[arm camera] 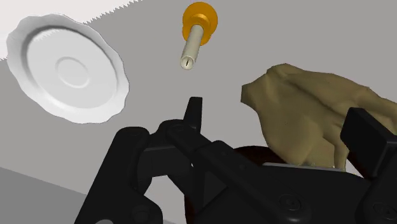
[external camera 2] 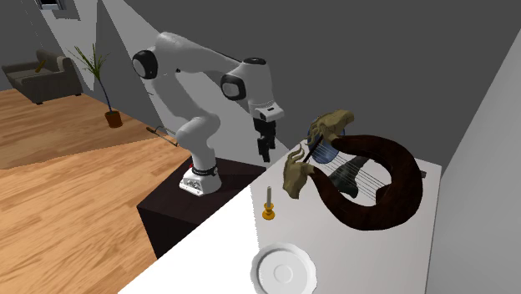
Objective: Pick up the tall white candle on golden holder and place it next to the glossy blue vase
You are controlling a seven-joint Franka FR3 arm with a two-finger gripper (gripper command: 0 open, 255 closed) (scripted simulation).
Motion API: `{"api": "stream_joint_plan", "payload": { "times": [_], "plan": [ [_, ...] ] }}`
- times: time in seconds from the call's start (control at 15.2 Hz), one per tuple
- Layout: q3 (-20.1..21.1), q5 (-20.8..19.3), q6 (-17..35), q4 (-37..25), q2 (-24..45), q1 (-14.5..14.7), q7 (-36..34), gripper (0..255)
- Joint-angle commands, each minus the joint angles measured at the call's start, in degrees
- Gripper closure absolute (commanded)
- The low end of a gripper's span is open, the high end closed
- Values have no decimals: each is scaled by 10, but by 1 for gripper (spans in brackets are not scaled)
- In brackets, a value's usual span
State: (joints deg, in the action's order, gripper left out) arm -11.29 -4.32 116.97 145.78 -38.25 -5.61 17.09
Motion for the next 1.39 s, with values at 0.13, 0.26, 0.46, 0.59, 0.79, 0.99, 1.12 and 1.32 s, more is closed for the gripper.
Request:
{"api": "stream_joint_plan", "payload": {
  "times": [0.13,0.26,0.46,0.59,0.79,0.99,1.12,1.32],
  "plan": [
    [-35,-12,73,27,44,-11,32,0],
    [-55,-16,110,35,72,-15,51,0],
    [-76,-17,149,39,106,-18,71,0],
    [-79,-15,167,46,117,-16,72,0],
    [-83,-12,196,56,136,-12,75,0],
    [-87,-8,220,63,154,-9,79,0],
    [-87,-8,220,63,154,-9,79,0],
    [-87,-8,220,63,154,-9,79,0]
  ]
}}
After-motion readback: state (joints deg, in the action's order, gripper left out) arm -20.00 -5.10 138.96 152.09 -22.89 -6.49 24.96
